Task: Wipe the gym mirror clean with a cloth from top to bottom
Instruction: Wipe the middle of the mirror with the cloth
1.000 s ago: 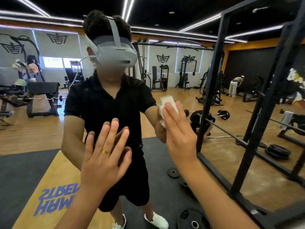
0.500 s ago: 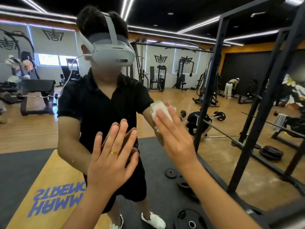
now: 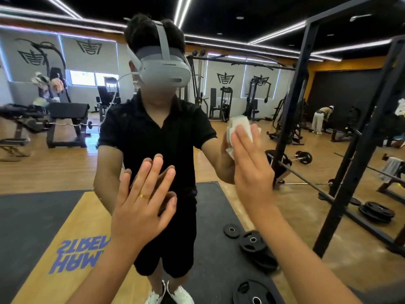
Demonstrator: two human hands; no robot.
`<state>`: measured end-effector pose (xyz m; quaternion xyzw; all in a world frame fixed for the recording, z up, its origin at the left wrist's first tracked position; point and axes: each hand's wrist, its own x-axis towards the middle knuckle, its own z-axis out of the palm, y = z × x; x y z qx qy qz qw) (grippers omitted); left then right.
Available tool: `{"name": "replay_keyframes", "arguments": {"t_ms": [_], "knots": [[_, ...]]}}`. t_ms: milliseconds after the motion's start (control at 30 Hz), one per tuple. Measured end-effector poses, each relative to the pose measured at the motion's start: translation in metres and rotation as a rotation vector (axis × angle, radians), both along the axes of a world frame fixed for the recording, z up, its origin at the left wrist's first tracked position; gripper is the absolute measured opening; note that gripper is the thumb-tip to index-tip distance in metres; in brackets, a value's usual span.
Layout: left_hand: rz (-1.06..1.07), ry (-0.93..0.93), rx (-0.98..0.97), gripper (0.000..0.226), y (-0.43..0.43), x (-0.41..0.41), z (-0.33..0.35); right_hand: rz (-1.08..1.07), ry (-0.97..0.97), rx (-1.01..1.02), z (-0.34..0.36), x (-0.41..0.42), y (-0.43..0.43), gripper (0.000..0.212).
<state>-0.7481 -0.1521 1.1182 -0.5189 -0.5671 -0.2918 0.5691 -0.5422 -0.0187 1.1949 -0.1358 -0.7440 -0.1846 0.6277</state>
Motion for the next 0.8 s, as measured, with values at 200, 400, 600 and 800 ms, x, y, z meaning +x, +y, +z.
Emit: {"name": "replay_keyframes", "arguments": {"t_ms": [200,400,600,800], "knots": [[0.012,0.012,0.000,0.067,0.002,-0.002,-0.002,0.027,0.087,-0.014,0.073,0.020,0.026,0.037],[0.023,0.008,-0.014,0.069,0.003,-0.003,-0.001,0.083,0.392,-0.120,0.069,-0.009,0.005,0.048],[0.052,0.027,0.006,0.070,0.006,-0.005,-0.001,0.140,0.147,-0.114,-0.026,-0.010,-0.006,0.052],[0.068,0.033,0.021,0.070,0.007,-0.004,0.000,0.206,0.115,0.024,0.021,-0.003,0.029,0.061]]}}
